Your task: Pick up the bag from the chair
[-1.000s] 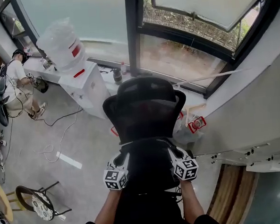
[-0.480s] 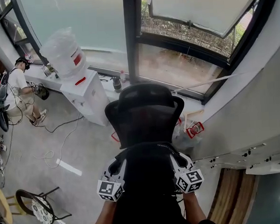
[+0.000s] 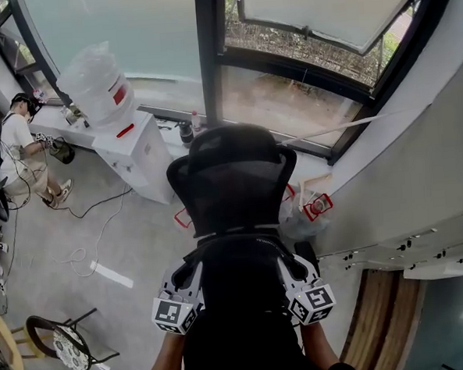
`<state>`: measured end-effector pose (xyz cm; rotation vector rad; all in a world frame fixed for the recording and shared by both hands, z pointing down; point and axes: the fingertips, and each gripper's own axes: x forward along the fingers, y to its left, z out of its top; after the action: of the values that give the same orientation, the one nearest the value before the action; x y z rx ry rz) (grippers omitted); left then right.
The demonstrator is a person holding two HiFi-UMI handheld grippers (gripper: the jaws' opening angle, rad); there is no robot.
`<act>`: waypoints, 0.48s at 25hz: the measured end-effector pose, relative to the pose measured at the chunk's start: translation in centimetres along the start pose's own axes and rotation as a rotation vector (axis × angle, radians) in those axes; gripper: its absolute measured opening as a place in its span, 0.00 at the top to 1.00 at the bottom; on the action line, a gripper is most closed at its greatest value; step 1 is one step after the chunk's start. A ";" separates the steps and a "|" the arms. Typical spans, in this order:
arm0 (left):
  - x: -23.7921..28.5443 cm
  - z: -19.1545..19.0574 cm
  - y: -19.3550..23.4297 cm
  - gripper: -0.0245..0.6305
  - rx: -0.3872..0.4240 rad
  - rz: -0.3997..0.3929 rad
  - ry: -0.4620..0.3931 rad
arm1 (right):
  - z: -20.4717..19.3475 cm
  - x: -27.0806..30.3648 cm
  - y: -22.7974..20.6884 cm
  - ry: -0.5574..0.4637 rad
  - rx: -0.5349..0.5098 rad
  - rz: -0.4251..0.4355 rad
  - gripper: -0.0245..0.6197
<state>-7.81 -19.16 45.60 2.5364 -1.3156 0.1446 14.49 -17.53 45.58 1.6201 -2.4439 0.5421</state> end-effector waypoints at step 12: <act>0.0 -0.5 -0.7 0.86 -0.006 -0.027 0.010 | -0.4 -0.8 -0.1 0.004 -0.016 -0.021 0.90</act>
<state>-7.21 -18.63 45.89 2.5437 -1.2761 0.1469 14.84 -16.75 45.76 1.6347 -2.4194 0.5216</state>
